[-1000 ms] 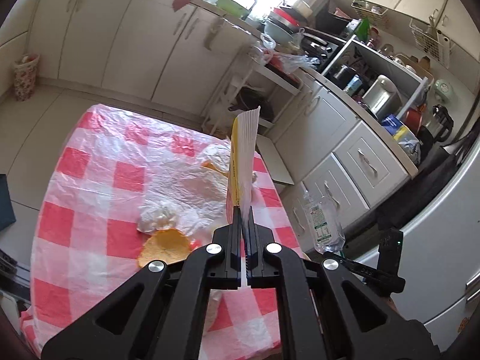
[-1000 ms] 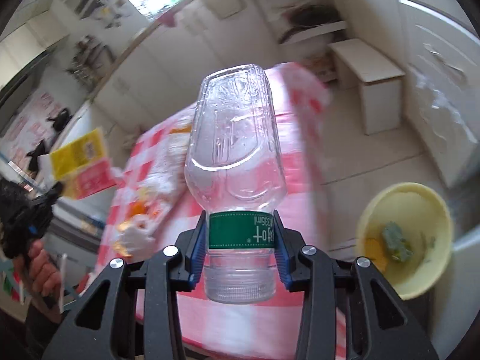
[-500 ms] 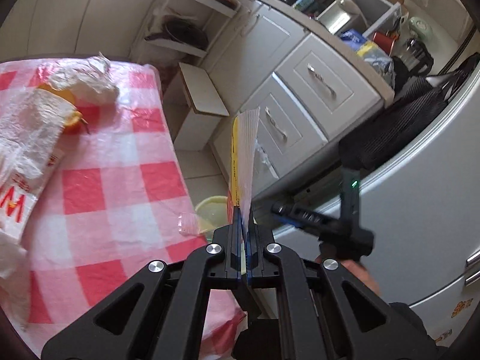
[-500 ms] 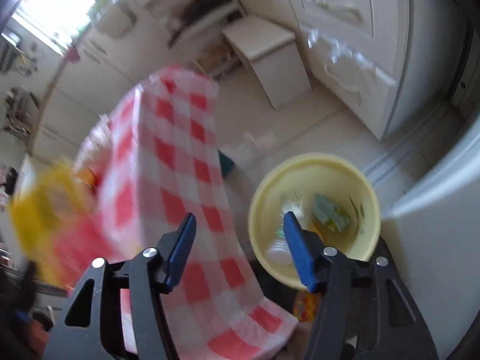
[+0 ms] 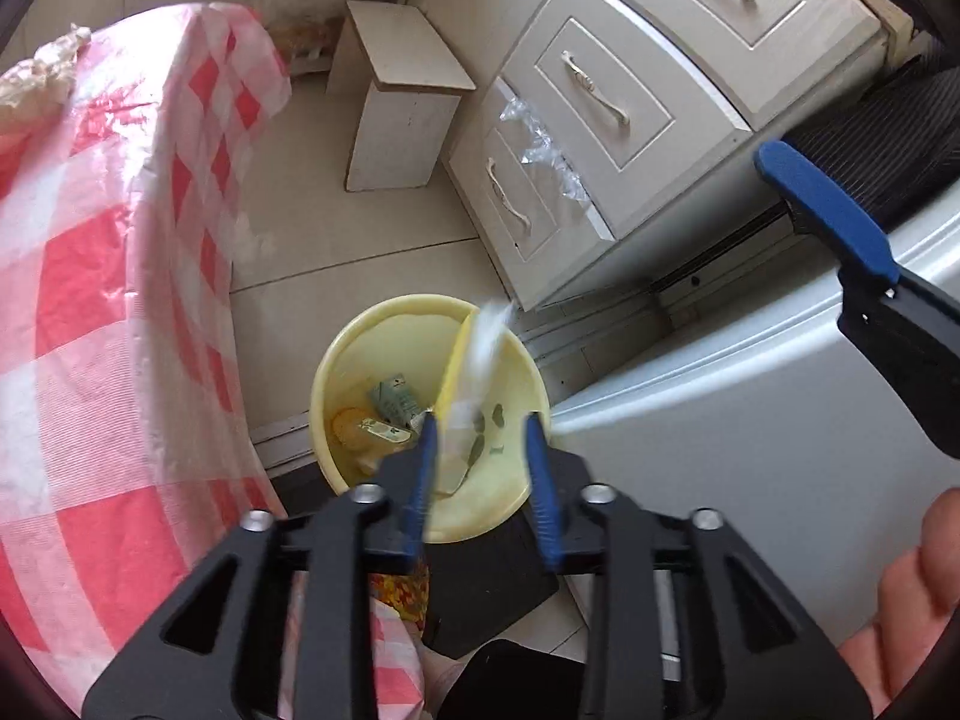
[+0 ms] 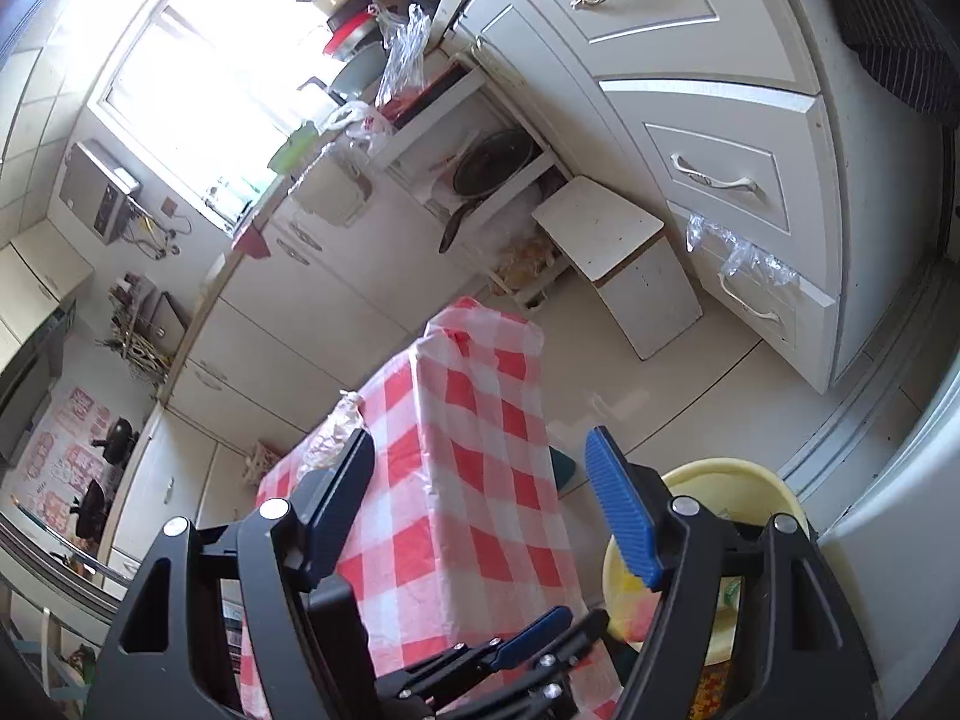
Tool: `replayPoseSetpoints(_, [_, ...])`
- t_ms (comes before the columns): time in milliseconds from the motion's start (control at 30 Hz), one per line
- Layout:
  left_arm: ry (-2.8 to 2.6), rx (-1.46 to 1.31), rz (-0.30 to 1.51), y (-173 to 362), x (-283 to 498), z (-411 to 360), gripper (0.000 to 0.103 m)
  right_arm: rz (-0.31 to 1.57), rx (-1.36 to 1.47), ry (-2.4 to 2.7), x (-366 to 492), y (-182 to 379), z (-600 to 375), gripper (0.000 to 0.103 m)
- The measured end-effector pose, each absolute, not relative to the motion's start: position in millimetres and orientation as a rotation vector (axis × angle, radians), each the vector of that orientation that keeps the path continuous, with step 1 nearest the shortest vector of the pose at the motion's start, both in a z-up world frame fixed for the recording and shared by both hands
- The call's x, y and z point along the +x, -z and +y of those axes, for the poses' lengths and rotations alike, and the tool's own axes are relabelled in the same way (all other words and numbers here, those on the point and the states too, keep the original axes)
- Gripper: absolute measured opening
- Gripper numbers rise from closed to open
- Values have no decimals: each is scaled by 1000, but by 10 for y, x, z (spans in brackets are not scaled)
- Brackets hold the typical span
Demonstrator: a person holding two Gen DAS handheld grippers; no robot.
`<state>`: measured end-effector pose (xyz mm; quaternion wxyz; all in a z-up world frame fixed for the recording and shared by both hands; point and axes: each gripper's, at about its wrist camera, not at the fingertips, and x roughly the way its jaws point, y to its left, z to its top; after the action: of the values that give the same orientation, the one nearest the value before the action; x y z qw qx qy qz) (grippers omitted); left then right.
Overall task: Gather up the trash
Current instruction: 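Carry the wrapper and bottle to the yellow basin and open both tools, then move both tools back over the table toward the tissues and peels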
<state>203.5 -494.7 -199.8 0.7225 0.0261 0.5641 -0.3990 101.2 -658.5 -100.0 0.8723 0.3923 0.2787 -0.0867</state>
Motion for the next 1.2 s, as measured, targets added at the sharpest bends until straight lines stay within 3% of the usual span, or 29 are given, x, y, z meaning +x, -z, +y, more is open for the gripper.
replayPoseSetpoints(33, [883,70,1217,1928,2001,-4906,46,574,826,179,1007,987,-6588,71])
replayPoseSetpoints(200, [854,87,1132,1566,1995,-4417,51,540,813,156,1038,865,-6458,73])
replayPoseSetpoints(433, [638,5,980,1157,1954,-2797,65,583,784,95,1268,868,-6082,74])
replayPoseSetpoints(700, [379,-83,957,1143,2070,-1289,67,725,755,-109,1632,1011,-5350,77])
replayPoseSetpoints(833, [400,-43,965,1204,2159,-1277,73,765,766,-157,1789,1095,-5085,77])
replayPoseSetpoints(1200, [324,185,941,1502,2506,-1722,73,888,761,-180,2080,1471,-4751,77])
